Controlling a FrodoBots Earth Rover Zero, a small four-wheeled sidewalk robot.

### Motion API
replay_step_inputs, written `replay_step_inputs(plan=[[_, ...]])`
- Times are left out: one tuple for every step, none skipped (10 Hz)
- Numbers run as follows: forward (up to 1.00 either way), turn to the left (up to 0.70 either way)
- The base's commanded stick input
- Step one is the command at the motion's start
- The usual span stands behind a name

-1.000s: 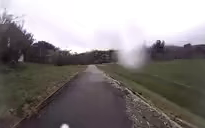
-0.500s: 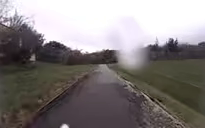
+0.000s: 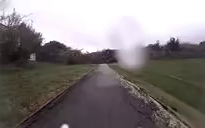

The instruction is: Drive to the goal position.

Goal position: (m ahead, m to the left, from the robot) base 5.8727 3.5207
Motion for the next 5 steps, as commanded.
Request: replay_step_inputs(plan=[[0.70,0.03],[0.70,0.22],[0.70,0.35],[0.70,0.35],[0.70,0.00]])
